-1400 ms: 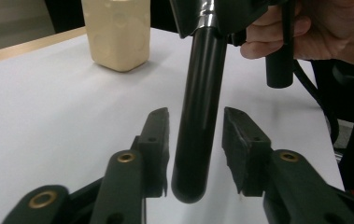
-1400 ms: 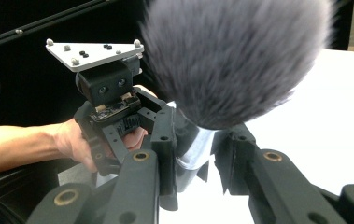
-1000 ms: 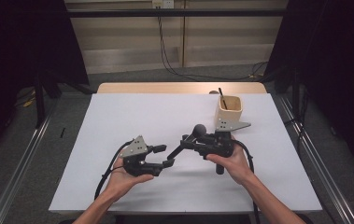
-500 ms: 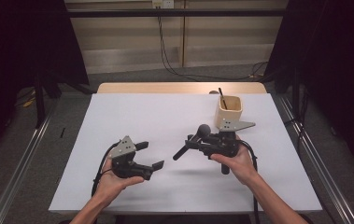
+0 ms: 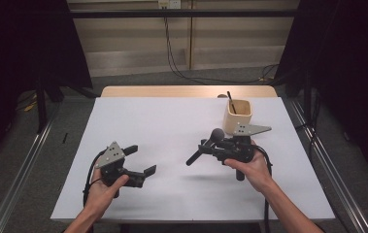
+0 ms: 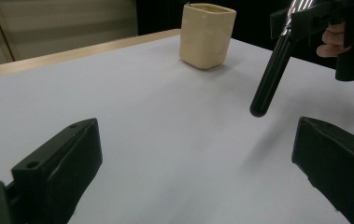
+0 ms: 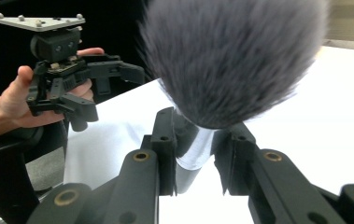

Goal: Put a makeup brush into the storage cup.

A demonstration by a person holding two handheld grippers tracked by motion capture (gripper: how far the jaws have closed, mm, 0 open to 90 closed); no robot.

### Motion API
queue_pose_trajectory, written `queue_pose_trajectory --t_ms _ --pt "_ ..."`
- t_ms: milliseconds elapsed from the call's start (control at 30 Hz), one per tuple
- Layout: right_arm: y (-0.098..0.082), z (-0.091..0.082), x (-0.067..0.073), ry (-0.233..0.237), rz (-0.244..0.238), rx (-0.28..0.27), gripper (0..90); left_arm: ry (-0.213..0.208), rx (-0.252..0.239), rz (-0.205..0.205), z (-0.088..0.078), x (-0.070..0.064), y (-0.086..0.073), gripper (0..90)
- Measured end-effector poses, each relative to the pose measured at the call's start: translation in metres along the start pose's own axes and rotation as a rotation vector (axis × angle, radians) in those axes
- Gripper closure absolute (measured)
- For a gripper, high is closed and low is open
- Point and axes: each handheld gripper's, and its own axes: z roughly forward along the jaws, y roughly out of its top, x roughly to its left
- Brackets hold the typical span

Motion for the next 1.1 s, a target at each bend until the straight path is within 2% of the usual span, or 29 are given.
queue_pose_trajectory --t_ms 67,233,333,467,700,767,900,1033,1100 --pt "0.000 -0.003 0.000 -0.008 0.000 0.002 71.1 0.003 -0.001 0.006 -0.005 0.000 -0.003 2.0" --pt "-0.001 -0.010 -0.003 -0.032 0.007 0.015 71.1 0.049 -0.004 -0.013 -0.017 0.004 -0.009 2.8" --pt "-0.002 -0.013 -0.004 -0.047 0.004 0.015 71.1 0.083 -0.026 -0.012 -0.025 0.006 -0.012 3.4" --pt "-0.002 -0.019 -0.007 -0.066 0.003 0.015 71.1 0.102 -0.020 -0.025 -0.033 0.006 -0.018 3.5" --pt "0.001 -0.030 -0.011 -0.103 0.002 0.034 71.1 0.125 -0.040 -0.046 -0.042 0.010 -0.027 3.5" --pt "0.001 -0.034 -0.013 -0.111 0.004 0.040 71.2 0.142 -0.034 -0.031 -0.044 0.010 -0.028 3.5" --pt "0.003 -0.039 -0.017 -0.137 0.013 0.050 71.2 0.139 -0.015 -0.036 -0.044 0.009 -0.032 3.5" --pt "0.005 -0.046 -0.021 -0.157 0.017 0.062 71.2 0.152 -0.036 -0.050 -0.047 0.011 -0.036 3.5" --pt "0.006 -0.048 -0.024 -0.171 0.017 0.063 71.2 0.171 -0.028 -0.029 -0.047 0.012 -0.035 3.8"
